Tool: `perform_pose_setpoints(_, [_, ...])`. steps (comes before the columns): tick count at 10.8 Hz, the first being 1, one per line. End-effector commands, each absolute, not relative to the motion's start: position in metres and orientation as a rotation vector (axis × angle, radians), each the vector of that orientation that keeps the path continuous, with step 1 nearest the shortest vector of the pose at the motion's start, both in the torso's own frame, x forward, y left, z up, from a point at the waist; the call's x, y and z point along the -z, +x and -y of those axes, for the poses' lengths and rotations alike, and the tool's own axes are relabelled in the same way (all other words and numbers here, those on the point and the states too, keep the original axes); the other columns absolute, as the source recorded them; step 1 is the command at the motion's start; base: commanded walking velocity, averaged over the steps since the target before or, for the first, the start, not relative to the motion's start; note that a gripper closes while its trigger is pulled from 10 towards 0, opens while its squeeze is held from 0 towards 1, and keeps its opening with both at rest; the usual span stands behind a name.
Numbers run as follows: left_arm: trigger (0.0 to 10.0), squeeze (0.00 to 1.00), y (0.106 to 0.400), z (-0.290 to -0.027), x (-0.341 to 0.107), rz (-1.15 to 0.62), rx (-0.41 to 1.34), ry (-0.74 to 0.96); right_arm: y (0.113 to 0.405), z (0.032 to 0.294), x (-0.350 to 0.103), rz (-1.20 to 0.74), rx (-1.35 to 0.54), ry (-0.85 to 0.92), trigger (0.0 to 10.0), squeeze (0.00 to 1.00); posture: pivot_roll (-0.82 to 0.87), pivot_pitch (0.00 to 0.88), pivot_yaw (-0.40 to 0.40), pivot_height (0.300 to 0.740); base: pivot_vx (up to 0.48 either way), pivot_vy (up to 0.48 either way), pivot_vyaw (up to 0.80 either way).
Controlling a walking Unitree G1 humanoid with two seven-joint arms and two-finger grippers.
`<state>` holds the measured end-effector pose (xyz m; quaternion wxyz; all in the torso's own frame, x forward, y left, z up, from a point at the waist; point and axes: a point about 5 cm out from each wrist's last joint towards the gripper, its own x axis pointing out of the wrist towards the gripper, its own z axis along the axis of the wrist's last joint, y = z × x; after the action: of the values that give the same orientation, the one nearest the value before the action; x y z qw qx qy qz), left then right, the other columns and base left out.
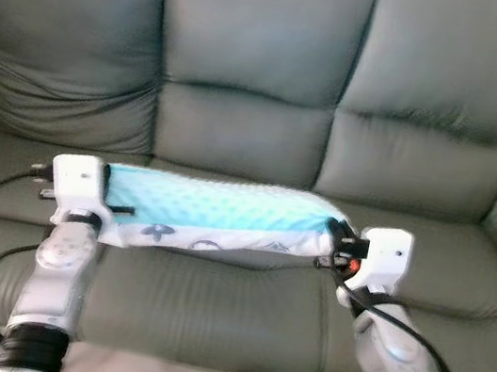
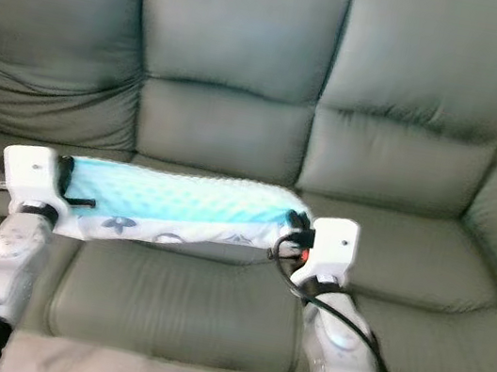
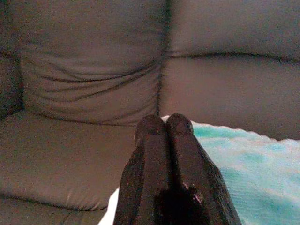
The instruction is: Move the pillow to the sofa
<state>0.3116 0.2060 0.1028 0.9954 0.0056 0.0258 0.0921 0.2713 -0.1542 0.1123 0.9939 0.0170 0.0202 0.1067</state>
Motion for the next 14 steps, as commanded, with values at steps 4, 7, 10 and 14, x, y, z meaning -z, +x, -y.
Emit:
perform_pose_setpoints(4, [10.0, 0.0, 0.311, -0.207, -0.107, -0.028, -0.189, 0.035, 0.272, 0.155, -0.117, -0.018, -0.198, 0.043, 10.0, 0.0, -0.14, 0.131, -0.008, 0.74, 0.0, 0.0, 0.0])
perform_pose_setpoints(7, [10.0, 0.0, 0.314, -0.201, -0.105, -0.03, -0.19, 0.064, 0.273, 0.156, -0.114, -0.031, -0.199, 0.041, 10.0, 0.0, -0.14, 0.132, -0.01, 0.74, 0.0, 0.0, 0.0])
perform_pose_setpoints(10, [10.0, 0.0, 0.325, -0.184, -0.075, -0.158, -0.077, 0.04, 0.292, 0.171, -0.1, -0.101, -0.172, -0.025, 10.0, 0.0, -0.14, 0.141, -0.005, 0.74, 0.0, 0.0, 0.0])
perform_pose_setpoints(14, [10.0, 0.0, 0.336, -0.163, -0.053, -0.3, 0.034, 0.041, 0.311, 0.169, -0.079, -0.227, -0.203, -0.086, 10.0, 0.0, -0.15, 0.219, 0.011, 0.74, 0.0, 0.0, 0.0])
